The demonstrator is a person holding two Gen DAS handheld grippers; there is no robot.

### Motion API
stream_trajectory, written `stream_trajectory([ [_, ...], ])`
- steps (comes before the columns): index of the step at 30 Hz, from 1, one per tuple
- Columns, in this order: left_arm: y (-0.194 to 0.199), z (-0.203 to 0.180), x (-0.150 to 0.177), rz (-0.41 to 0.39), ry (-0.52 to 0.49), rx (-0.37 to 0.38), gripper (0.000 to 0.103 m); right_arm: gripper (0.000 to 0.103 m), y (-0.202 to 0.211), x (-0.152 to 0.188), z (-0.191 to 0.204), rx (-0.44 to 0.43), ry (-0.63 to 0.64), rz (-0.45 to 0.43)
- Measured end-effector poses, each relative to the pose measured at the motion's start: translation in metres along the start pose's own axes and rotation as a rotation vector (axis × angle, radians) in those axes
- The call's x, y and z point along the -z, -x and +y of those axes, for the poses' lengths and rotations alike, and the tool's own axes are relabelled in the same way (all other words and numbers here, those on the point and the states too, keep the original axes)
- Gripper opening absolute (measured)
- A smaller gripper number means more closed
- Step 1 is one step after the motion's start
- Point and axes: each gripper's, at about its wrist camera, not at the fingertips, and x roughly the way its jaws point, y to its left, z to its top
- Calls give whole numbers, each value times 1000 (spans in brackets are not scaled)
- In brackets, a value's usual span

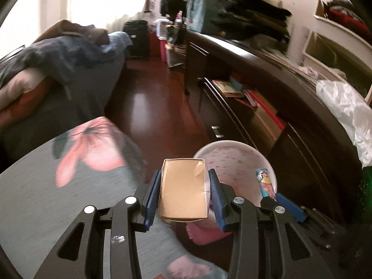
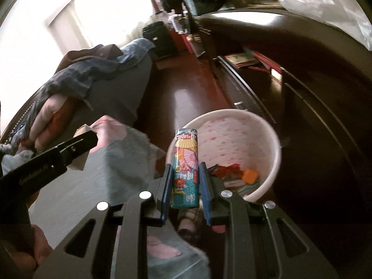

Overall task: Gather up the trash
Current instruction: 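Carry the box and lighter over the wastebasket and open both tools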

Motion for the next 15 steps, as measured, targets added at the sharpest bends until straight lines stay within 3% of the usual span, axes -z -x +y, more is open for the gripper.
stream_trajectory([
  [8,-50,-39,-15,49,-60,19,41,24,-31,-15,-37,67,-26,-11],
  [10,-62,-44,-19,59,-63,28,47,24,-41,-20,-43,79,-22,-19],
  [11,-66,-46,-21,60,-62,29,64,26,-46,-22,-47,81,-19,-25],
  [12,-72,-47,-23,57,-60,30,88,27,-52,-24,-50,85,-21,-32],
  [13,-74,-47,-25,49,-55,29,93,32,-55,-24,-53,87,-23,-35],
  [15,-77,-48,-28,22,-52,12,95,39,-65,-26,-59,87,-28,-34],
])
